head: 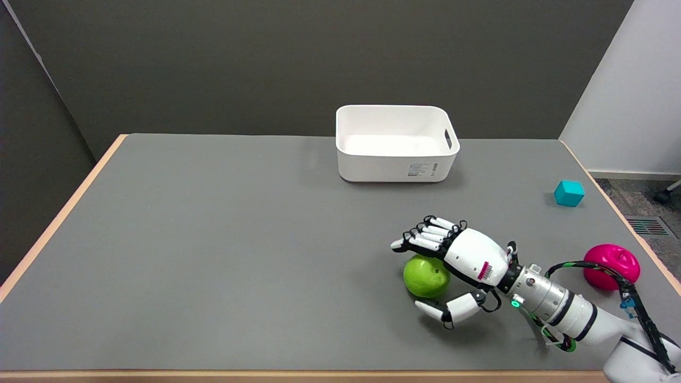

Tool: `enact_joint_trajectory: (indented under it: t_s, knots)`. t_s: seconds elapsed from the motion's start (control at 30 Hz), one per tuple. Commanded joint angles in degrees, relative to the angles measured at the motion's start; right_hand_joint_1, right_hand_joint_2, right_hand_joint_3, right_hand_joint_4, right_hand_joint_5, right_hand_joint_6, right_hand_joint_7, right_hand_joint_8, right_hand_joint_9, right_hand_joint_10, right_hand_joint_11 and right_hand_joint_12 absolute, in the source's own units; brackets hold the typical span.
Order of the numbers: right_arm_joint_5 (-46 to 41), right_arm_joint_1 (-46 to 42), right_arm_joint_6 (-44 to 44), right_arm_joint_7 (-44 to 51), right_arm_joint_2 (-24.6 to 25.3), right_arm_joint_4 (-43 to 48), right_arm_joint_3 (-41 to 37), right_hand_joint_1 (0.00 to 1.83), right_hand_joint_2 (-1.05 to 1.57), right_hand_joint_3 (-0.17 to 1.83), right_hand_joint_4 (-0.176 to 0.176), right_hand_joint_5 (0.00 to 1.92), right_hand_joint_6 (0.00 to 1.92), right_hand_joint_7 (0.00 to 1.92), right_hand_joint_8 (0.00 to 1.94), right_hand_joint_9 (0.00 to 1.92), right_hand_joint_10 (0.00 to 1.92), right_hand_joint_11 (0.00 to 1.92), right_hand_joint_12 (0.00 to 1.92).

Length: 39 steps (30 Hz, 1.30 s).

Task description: Pick up the green apple.

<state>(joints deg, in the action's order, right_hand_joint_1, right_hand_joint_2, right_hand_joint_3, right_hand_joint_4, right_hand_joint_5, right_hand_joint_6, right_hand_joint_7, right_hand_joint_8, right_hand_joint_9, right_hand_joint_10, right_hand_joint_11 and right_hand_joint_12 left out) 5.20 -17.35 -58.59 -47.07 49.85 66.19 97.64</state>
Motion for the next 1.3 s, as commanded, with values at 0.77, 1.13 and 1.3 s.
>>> enact_joint_trajectory:
  t_s: [0.77, 1.13, 1.3]
  knots:
    - [-5.1, 10.0, 1.0, 0.2, 1.1, 10.7, -6.2, 1.16, 1.12, 0.40, -0.176, 0.61, 1.58, 0.67, 1.61, 0.82, 1.79, 0.61, 1.92]
    - [-12.9, 29.6, 20.9, 8.4, 3.6, 13.7, -3.9, 1.16, 1.12, 0.42, -0.176, 0.61, 1.60, 0.66, 1.63, 0.83, 1.86, 0.62, 1.92]
    - [-13.0, 41.4, 24.1, 11.2, 6.4, 3.4, 2.5, 1.15, 1.12, 0.42, -0.176, 0.60, 1.61, 0.65, 1.64, 0.82, 1.87, 0.60, 1.92]
